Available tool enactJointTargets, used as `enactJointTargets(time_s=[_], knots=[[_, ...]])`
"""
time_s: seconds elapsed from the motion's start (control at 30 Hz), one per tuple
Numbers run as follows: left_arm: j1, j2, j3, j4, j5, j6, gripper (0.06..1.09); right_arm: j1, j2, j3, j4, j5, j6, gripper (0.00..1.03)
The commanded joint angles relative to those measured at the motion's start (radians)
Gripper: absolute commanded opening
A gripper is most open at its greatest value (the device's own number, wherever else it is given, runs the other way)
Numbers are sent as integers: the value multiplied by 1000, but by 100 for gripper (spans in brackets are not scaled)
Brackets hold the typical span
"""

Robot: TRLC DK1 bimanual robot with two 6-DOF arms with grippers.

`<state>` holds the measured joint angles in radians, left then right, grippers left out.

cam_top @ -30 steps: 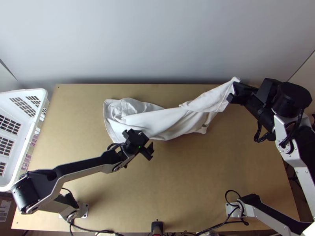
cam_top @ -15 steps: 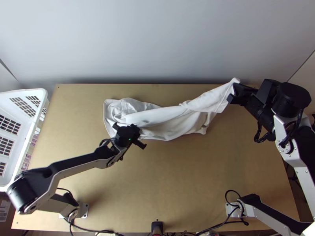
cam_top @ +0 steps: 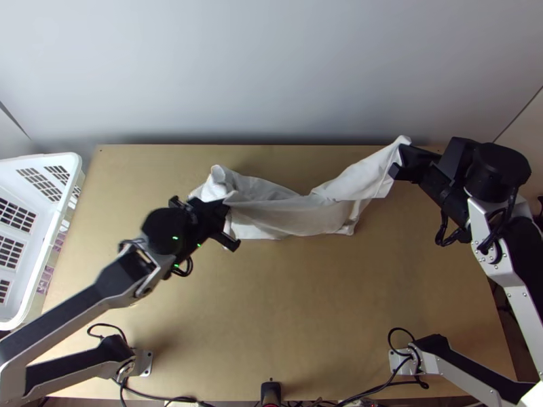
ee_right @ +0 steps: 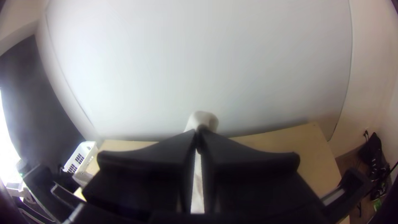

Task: Fold the t-shirt

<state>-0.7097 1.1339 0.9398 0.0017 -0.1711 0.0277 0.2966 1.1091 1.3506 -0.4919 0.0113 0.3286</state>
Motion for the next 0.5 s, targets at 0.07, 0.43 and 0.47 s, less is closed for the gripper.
enactJointTargets(time_s=[0.07,0.43,0.47], knots=[[300,-19,338,-279,423,-313,10,3,24,7,13,-4,-8,3],[779,388,464,-203,608,-417,10,4,83,33,30,-5,-14,3],[790,423,471,-200,608,-417,10,4,89,35,32,-5,-13,3]])
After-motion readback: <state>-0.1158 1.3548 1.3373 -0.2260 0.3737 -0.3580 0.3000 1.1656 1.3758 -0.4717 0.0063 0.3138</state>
